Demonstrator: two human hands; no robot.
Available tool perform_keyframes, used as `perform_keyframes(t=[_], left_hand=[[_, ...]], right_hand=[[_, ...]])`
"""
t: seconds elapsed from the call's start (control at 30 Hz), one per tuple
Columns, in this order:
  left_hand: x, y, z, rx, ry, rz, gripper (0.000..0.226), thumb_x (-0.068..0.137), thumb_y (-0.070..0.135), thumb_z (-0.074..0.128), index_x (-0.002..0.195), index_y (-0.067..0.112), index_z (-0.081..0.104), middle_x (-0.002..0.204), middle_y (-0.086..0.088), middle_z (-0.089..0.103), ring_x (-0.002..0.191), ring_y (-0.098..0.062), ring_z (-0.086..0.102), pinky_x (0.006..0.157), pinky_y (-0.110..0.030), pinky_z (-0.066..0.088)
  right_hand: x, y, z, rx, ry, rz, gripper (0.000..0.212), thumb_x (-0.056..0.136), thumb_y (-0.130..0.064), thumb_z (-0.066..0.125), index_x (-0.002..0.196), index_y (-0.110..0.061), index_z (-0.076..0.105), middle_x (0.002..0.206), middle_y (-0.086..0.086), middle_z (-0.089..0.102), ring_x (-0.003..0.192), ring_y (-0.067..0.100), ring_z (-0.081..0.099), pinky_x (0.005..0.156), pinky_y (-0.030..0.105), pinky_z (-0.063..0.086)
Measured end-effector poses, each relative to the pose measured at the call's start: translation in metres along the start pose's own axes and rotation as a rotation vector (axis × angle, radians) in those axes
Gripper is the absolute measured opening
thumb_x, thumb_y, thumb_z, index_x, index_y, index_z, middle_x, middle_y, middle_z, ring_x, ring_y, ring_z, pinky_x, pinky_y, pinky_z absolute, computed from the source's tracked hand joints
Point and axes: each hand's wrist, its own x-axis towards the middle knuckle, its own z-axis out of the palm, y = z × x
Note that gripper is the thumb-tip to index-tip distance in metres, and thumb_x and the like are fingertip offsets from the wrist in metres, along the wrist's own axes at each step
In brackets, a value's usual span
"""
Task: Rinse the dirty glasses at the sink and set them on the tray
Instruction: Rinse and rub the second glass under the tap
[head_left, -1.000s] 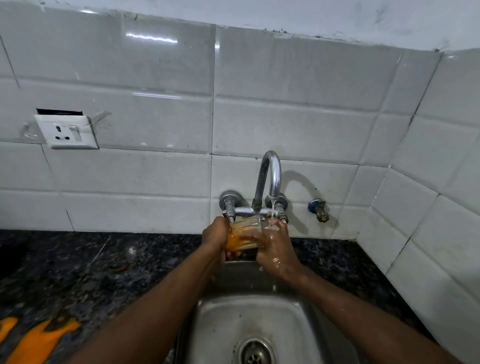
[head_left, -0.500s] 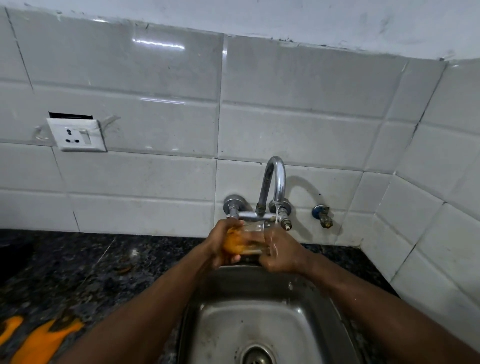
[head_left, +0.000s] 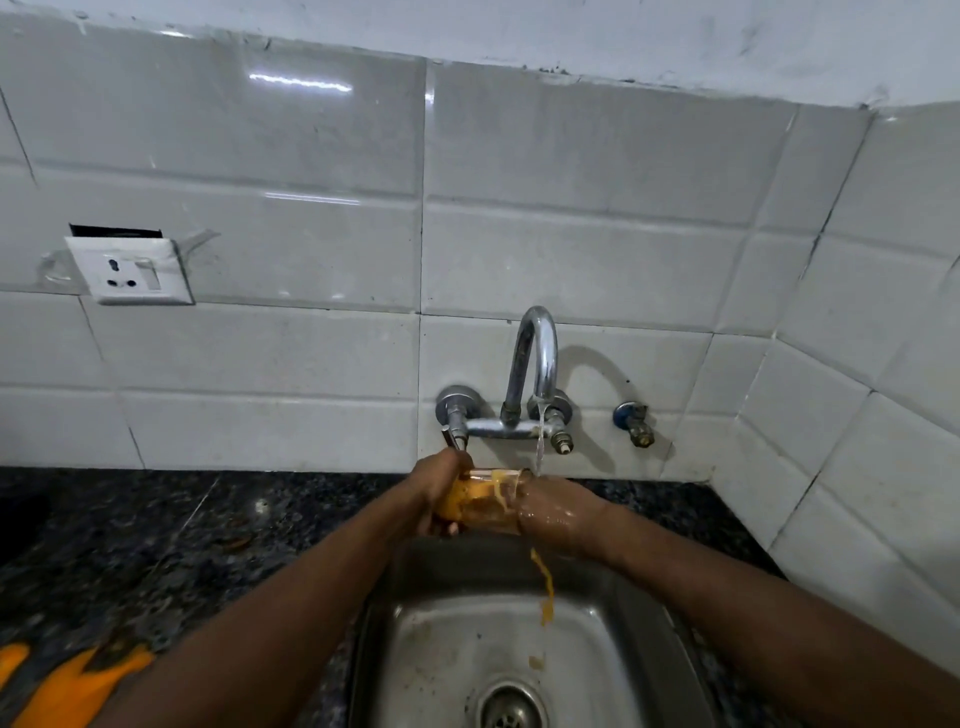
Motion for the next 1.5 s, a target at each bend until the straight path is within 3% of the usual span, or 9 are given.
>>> perform_keyframes(t=[0.23, 0.4, 0.6, 0.73, 0.93, 1.1, 1.27, 1.4, 1.5], left_hand=[[0.003, -0.005, 0.004, -0.047, 0.08, 0.325, 0.026, 0.096, 0.029, 0.055, 0.099, 0.006, 0.066, 0.091, -0.017, 0.066, 0.068, -0.027, 0.064, 0.045, -0.029, 0.049], [-0.005, -0.001, 0.003, 0.018, 0.01, 0.093, 0.028, 0.097, 0.035, 0.052, 0.102, 0.008, 0.058, 0.077, -0.013, 0.068, 0.051, -0.021, 0.062, 0.038, -0.022, 0.041], [-0.007, -0.003, 0.014, -0.044, 0.19, 0.399, 0.022, 0.096, 0.03, 0.055, 0.09, 0.011, 0.067, 0.089, -0.014, 0.068, 0.079, -0.033, 0.067, 0.07, -0.053, 0.06], [-0.009, 0.004, 0.012, -0.047, 0.183, 0.055, 0.029, 0.096, 0.035, 0.047, 0.095, 0.008, 0.059, 0.084, -0.016, 0.064, 0.061, -0.027, 0.059, 0.045, -0.027, 0.043], [-0.007, 0.002, 0.01, -0.167, 0.121, 0.331, 0.03, 0.096, 0.036, 0.055, 0.1, 0.009, 0.067, 0.093, -0.019, 0.071, 0.068, -0.03, 0.067, 0.05, -0.031, 0.047], [-0.012, 0.002, 0.0, -0.104, -0.037, 0.02, 0.038, 0.097, 0.04, 0.047, 0.111, 0.005, 0.054, 0.088, -0.02, 0.069, 0.051, -0.025, 0.059, 0.036, -0.02, 0.037], [-0.007, 0.004, 0.01, -0.08, 0.142, 0.381, 0.025, 0.098, 0.032, 0.052, 0.1, 0.011, 0.065, 0.092, -0.016, 0.07, 0.075, -0.028, 0.069, 0.066, -0.045, 0.059], [-0.01, 0.012, 0.008, -0.127, 0.056, 0.057, 0.031, 0.1, 0.037, 0.046, 0.102, 0.009, 0.058, 0.09, -0.016, 0.068, 0.073, -0.028, 0.067, 0.054, -0.033, 0.057], [-0.008, 0.013, 0.01, -0.156, 0.035, 0.133, 0.026, 0.098, 0.038, 0.05, 0.102, 0.013, 0.058, 0.094, -0.016, 0.069, 0.078, -0.029, 0.068, 0.073, -0.044, 0.058]], right_hand=[[-0.005, -0.008, -0.006, 0.364, 0.012, -0.079, 0.04, 0.09, -0.006, 0.061, 0.128, -0.017, 0.058, 0.123, -0.002, 0.062, 0.115, 0.011, 0.059, 0.099, 0.021, 0.047], [-0.004, -0.001, 0.003, -0.139, 0.04, -0.008, 0.04, 0.098, -0.015, 0.054, 0.138, -0.013, 0.05, 0.134, 0.011, 0.056, 0.119, 0.023, 0.055, 0.108, 0.039, 0.043], [-0.007, -0.01, -0.005, 0.414, 0.081, -0.01, 0.048, 0.083, 0.003, 0.06, 0.129, -0.01, 0.06, 0.131, 0.004, 0.061, 0.121, 0.012, 0.058, 0.103, 0.027, 0.048], [-0.003, -0.006, -0.01, -0.035, 0.006, 0.012, 0.03, 0.093, -0.004, 0.055, 0.122, -0.004, 0.06, 0.121, 0.012, 0.062, 0.111, 0.026, 0.061, 0.096, 0.032, 0.05], [-0.004, -0.015, -0.014, 0.603, 0.278, 0.2, 0.052, 0.068, 0.013, 0.052, 0.109, -0.011, 0.073, 0.104, -0.007, 0.069, 0.099, 0.01, 0.063, 0.081, 0.016, 0.051], [-0.008, -0.014, -0.004, 0.034, 0.226, 0.05, 0.048, 0.08, 0.005, 0.057, 0.123, -0.014, 0.066, 0.12, 0.006, 0.069, 0.109, 0.019, 0.063, 0.103, 0.037, 0.048], [-0.005, -0.019, -0.012, 0.835, 0.173, 0.259, 0.039, 0.085, 0.009, 0.055, 0.112, -0.015, 0.068, 0.108, 0.0, 0.072, 0.097, 0.009, 0.069, 0.077, 0.031, 0.058], [-0.001, -0.001, 0.007, 0.215, 0.055, 0.156, 0.05, 0.073, -0.008, 0.047, 0.119, -0.01, 0.066, 0.118, 0.01, 0.068, 0.109, 0.022, 0.065, 0.09, 0.038, 0.056], [-0.001, 0.006, 0.008, 0.341, 0.114, 0.156, 0.058, 0.075, 0.003, 0.052, 0.129, -0.015, 0.061, 0.127, 0.003, 0.064, 0.117, 0.016, 0.06, 0.097, 0.032, 0.053]])
